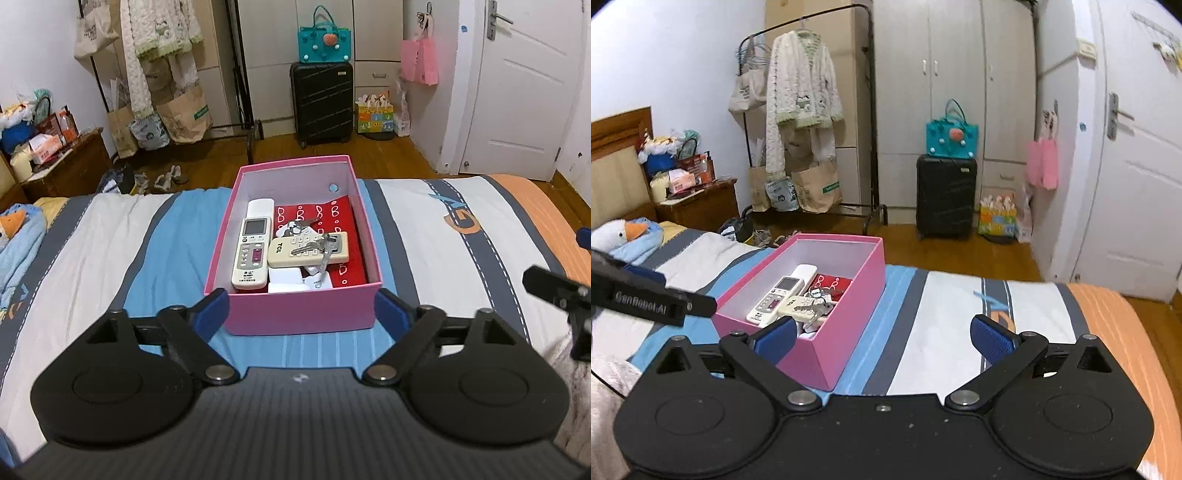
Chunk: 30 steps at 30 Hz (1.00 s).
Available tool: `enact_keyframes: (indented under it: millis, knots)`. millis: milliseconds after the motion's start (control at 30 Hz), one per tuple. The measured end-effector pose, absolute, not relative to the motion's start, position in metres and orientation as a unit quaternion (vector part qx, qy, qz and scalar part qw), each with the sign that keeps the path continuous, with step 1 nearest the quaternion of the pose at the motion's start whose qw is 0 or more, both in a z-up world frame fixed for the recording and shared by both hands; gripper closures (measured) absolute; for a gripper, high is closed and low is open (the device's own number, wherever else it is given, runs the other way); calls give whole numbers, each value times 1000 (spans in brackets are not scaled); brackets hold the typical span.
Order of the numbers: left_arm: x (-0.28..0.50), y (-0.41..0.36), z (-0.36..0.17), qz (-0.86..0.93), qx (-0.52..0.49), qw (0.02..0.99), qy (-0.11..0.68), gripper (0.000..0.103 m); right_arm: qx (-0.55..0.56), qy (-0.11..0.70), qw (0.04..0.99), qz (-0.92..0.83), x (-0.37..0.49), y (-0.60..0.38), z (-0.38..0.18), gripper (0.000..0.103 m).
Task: Organize rigid objects
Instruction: 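Lower the pink box onto the bed and open the left tool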
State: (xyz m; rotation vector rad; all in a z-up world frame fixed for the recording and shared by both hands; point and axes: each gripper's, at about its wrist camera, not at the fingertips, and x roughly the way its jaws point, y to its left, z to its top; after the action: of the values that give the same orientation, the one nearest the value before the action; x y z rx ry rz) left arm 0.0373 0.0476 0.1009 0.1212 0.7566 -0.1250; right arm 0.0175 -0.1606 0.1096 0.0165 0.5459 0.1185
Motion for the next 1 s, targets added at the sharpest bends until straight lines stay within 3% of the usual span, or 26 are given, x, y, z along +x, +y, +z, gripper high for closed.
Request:
enact_keyframes:
  millis: [267, 1000]
  knots:
    - [26, 32, 95, -70, 69, 925, 367, 6, 28, 297, 954, 41, 11, -175, 112, 1]
    - [34, 26, 77, -57, 71, 904, 417, 5, 35, 317, 948, 24, 12, -172, 112, 2]
